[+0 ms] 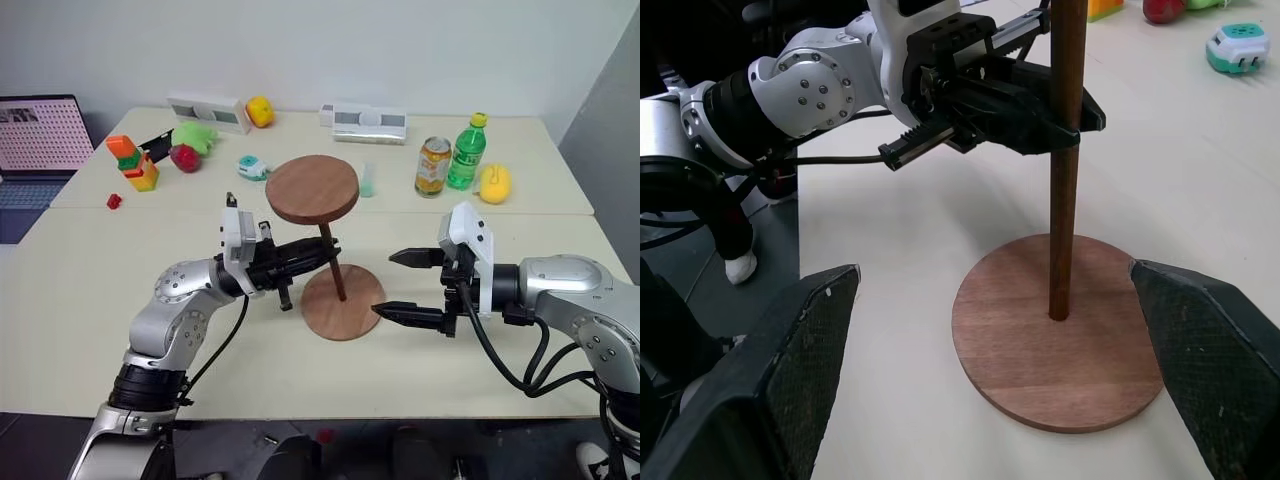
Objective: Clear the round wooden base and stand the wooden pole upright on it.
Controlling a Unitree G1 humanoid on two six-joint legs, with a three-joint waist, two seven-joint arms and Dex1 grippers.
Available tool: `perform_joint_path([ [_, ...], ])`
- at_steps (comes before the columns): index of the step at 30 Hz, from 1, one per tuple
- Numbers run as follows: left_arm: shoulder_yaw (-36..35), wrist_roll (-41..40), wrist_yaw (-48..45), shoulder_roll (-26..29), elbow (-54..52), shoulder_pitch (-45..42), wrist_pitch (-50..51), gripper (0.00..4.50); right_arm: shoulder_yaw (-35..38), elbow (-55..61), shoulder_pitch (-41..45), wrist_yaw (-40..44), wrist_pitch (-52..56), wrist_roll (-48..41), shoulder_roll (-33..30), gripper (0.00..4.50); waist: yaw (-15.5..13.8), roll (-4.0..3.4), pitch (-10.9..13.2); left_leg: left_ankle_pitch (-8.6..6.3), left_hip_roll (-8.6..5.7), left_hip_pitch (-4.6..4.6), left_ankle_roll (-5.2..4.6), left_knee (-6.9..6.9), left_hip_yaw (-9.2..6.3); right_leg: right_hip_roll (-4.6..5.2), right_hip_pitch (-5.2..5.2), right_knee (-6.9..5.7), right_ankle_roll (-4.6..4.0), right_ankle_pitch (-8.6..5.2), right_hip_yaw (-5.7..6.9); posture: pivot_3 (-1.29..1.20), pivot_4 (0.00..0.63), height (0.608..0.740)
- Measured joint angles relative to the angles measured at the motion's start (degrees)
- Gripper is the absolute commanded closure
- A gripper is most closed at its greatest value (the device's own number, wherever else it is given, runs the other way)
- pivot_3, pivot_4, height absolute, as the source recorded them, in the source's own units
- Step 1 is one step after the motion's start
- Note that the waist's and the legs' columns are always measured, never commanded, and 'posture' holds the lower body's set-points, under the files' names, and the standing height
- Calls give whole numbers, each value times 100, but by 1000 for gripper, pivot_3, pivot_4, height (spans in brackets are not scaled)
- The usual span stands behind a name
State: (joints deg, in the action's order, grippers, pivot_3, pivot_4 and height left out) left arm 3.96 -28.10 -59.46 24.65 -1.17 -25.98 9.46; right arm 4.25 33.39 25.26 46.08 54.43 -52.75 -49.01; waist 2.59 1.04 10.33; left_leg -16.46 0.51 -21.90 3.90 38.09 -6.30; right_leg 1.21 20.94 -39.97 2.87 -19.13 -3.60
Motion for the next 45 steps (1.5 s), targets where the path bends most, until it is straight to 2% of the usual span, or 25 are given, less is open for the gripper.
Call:
perform_joint_path([
  [15, 33, -37, -150, 225, -23, -149, 243, 4257, -1, 0, -3, -20, -24, 80, 4, 0, 0, -2, -2, 0, 3, 12, 0, -5, -2, -2, -12, 5, 0, 0, 2, 0, 150, 740],
  [17, 35, -44, -200, 283, -45, -164, 285, 3563, -1, 0, -3, -16, -30, 104, 8, 0, 0, -2, -2, 0, 3, 12, 0, -6, -1, -2, -12, 6, 0, 0, 1, 0, 150, 740],
  [19, 115, 111, -242, 460, 24, -137, 413, 3247, -4, 0, -3, -14, -37, 133, 31, 0, 7, -4, -2, 0, 2, 13, 0, -10, 1, -3, -10, 6, 0, 0, -1, 0, 150, 740],
  [24, 234, 209, -324, 519, 368, 12, 679, 2062, -39, -37, 0, -11, -41, 197, 88, 0, -6, 6, 10, 1, 4, -55, 1, -6, -7, -3, 51, 7, 0, 0, 8, 0, 150, 740],
  [30, 76, 107, -378, 558, 206, -184, 785, 741, -77, -90, 1, -14, -41, 198, 183, 0, -75, 6, 10, 1, 2, -64, 2, -6, -7, 2, 55, 14, 0, 0, 10, 0, 150, 740],
  [33, 42, 50, -564, 888, 61, -172, 908, 128, -77, -90, 0, -19, -41, 196, 194, 0, -58, 7, 12, 1, 5, -61, 2, -8, -6, -2, 56, 10, -1, 0, 9, 0, 150, 740],
  [39, -289, 122, -1167, 2092, -17, -40, 910, 61, -13, -86, -147, 8, -40, 193, 109, 0, -48, 0, 17, 1, 5, -60, 1, -12, -5, -2, 57, 11, -1, 0, 8, 0, 150, 740],
  [42, -532, 43, -1625, 2859, 45, -123, 1230, 61, 120, -87, -267, 92, -39, 193, -45, 0, -55, 3, 25, 1, 4, -66, 1, -12, -5, -3, 63, 9, -1, 0, 10, 0, 150, 740],
  [45, -852, -249, -1988, 3282, -32, -275, 1502, 61, 163, -95, -417, 256, -98, 202, -227, 0, -70, 3, 26, 0, 5, -69, 1, -12, -7, -3, 61, 15, -1, 0, 14, 0, 150, 740],
])
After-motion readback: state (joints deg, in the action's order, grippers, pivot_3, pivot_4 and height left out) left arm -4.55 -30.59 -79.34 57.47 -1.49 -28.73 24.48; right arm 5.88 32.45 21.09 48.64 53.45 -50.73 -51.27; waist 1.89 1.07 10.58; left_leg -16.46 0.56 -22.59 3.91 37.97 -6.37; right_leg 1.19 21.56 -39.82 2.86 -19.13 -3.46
